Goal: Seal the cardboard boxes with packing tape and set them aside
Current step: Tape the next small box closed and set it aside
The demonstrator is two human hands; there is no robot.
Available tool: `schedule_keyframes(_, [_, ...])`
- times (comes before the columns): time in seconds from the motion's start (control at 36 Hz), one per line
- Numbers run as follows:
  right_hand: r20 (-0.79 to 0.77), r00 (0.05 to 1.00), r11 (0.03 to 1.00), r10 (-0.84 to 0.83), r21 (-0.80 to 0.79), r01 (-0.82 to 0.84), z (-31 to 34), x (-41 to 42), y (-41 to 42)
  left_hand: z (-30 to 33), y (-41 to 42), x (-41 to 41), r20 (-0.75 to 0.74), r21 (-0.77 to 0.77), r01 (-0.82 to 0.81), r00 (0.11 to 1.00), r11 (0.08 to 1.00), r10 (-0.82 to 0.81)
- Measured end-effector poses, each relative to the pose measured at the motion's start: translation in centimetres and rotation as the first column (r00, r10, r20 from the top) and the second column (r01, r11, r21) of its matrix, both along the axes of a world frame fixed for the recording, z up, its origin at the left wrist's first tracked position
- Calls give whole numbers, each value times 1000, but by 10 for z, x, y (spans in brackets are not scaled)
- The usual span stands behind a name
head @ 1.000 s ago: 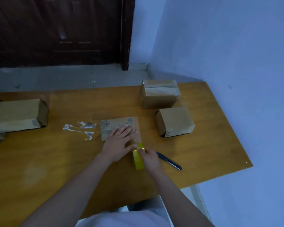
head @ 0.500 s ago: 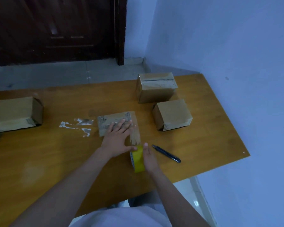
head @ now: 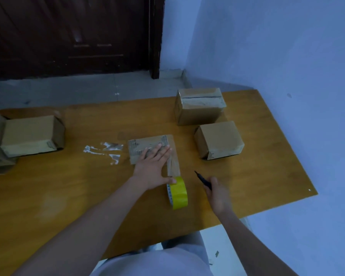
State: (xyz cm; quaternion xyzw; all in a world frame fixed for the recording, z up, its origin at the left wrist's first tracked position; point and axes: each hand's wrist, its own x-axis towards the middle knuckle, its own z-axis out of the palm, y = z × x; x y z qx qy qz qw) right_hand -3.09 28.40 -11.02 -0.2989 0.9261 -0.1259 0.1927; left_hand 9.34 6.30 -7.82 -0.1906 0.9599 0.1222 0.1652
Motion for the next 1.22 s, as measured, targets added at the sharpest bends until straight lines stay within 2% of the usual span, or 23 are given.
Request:
schedule_keyframes(0.08, [-237,948,957,214,-146,-252,15,0,-14,-1,2,0,-1,0,2,1000,1000,-2])
schedule_keyframes(0.17, [-432,846,890,313,-179,-420,29,-3,-33,-1,2,0,-3,-5,-1,1000,1000,1])
schedule_keyframes(0.28, [-488,804,869,341,-163,-467,35,-7,-53,-1,1,0,-12,2,-9,1000,1000,9])
schedule_keyframes(0.42, [-477,785,889,395,-18,-458,34,-7,-65,0,2,0,-25,3,-9,1000,1000,9])
schedule_keyframes(0.5, [-402,847,938,347,147,-315,26,-10,-64,1,2,1,-4,13,3,1000,1000,-3])
schedule_keyframes(0.56, [-299,909,945,289,241,-221,19,-12,-58,1,3,1,13,5,6,1000,1000,-7])
schedule_keyframes(0.64, [-130,984,957,126,279,-86,7,-12,-47,0,5,0,18,7,-1,1000,1000,1])
schedule_keyframes(0.72, [-87,995,958,39,286,-13,-1,-10,-44,0,6,-1,12,18,-7,1000,1000,7])
schedule_keyframes(0.78, [-114,994,973,-4,229,30,-6,-8,-45,1,6,0,6,20,-6,1000,1000,6])
schedule_keyframes(0.83, [-121,991,997,-58,35,63,-5,-3,-50,3,6,0,2,22,-5,1000,1000,5])
schedule_keyframes(0.89, [27,995,985,-93,-144,96,-1,5,-56,2,6,-1,-4,14,-2,1000,1000,2])
schedule_keyframes(0.92, [164,981,970,-109,-199,141,0,9,-59,1,6,-1,-12,3,0,1000,1000,0])
schedule_keyframes(0.97, [434,891,949,-131,-205,240,5,15,-63,-1,6,-1,-29,-14,7,1000,1000,-7])
schedule_keyframes(1.06, [730,649,935,-215,-39,354,12,22,-67,-2,6,-1,-33,-17,5,999,1000,-5])
schedule_keyframes(1.08, [774,594,936,-219,-5,352,15,24,-68,-3,6,0,-31,-14,4,1000,1000,-4])
schedule_keyframes(1.11, [787,583,947,-202,5,321,16,24,-70,-2,6,0,-28,-9,5,1000,1000,-5])
schedule_keyframes(1.22, [757,646,982,-92,-37,184,26,22,-75,-1,6,1,-37,-10,8,999,1000,-9])
